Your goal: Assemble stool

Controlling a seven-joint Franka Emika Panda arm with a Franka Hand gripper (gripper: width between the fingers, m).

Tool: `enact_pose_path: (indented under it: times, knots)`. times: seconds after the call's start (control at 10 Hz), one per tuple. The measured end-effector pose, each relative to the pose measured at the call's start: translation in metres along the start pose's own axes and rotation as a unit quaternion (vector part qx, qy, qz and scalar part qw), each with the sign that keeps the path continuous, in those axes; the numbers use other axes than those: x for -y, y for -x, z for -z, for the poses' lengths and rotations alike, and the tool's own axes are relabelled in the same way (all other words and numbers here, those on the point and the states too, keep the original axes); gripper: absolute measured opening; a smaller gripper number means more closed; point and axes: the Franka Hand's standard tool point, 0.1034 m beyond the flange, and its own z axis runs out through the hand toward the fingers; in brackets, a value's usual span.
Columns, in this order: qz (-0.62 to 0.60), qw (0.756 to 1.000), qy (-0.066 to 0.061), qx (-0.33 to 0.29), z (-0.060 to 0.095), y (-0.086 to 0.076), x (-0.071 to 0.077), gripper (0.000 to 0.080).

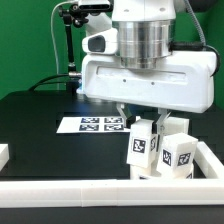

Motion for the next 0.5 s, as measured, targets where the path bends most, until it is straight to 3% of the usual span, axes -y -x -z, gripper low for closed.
enact_pose_path:
  times: [0.5]
  knots:
    - [-0.156, 0.988, 0.000, 0.000, -0.0003, 0.0032, 0.0037, 0.0337]
